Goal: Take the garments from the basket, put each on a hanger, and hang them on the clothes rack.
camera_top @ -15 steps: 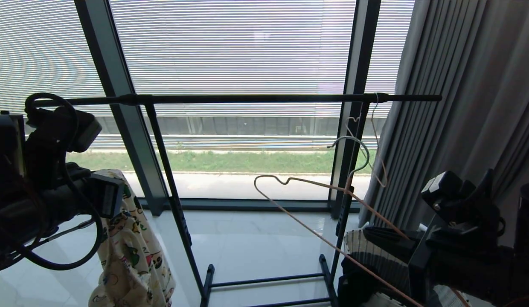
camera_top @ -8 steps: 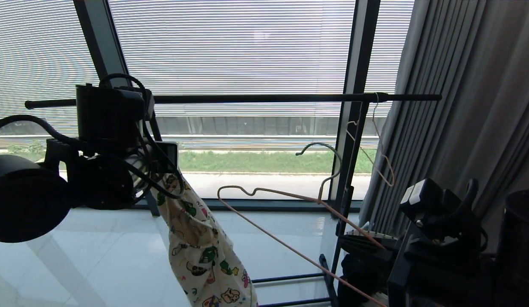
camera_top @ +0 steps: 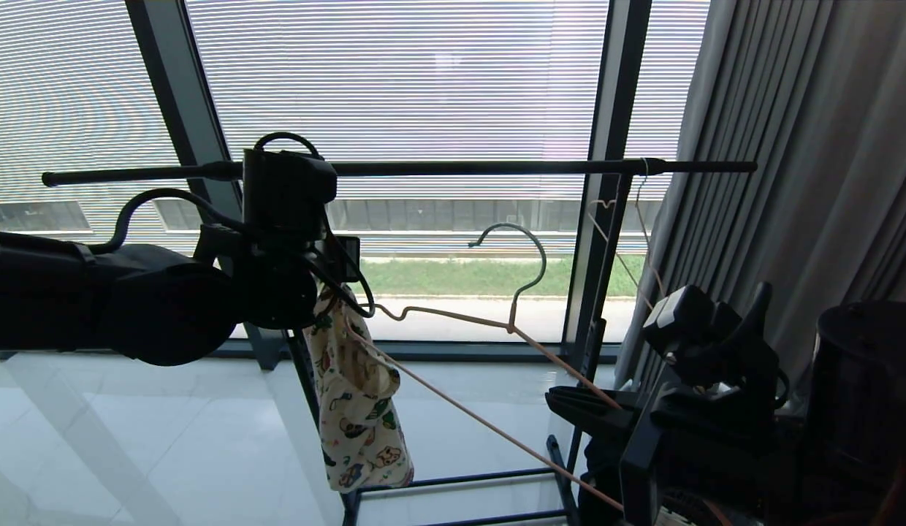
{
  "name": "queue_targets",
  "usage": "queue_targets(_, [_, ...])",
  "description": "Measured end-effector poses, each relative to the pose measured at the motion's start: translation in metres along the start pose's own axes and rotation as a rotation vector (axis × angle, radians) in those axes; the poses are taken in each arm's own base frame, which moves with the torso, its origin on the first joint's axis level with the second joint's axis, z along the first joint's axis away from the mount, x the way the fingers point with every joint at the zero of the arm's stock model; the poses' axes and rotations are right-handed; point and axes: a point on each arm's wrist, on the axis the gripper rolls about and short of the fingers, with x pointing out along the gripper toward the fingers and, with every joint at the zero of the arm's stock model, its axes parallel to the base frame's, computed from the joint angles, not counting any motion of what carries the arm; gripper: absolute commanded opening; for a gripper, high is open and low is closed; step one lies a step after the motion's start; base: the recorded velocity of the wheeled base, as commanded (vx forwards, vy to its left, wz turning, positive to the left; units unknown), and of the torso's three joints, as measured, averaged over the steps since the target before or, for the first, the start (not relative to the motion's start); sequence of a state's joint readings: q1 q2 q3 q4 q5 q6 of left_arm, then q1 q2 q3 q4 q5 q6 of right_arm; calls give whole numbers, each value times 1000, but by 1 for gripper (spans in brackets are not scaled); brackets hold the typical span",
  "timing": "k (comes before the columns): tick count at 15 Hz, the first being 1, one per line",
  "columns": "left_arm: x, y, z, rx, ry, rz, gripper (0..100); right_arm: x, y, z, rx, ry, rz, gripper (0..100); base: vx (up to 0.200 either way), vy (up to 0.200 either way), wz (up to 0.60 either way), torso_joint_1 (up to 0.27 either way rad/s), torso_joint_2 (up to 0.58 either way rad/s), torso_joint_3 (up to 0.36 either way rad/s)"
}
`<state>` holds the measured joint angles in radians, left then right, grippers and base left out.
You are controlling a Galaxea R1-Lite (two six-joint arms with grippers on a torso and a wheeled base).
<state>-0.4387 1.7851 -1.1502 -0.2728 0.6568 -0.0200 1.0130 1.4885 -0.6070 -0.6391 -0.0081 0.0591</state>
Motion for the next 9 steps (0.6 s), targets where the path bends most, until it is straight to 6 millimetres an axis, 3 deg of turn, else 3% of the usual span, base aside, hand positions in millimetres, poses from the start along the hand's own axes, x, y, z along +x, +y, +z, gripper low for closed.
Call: queue_targets(9, [-1, -5, 0, -7, -19, 8, 0, 30, -1, -6, 14, -22, -68, 0, 0, 0, 0, 0, 0, 0])
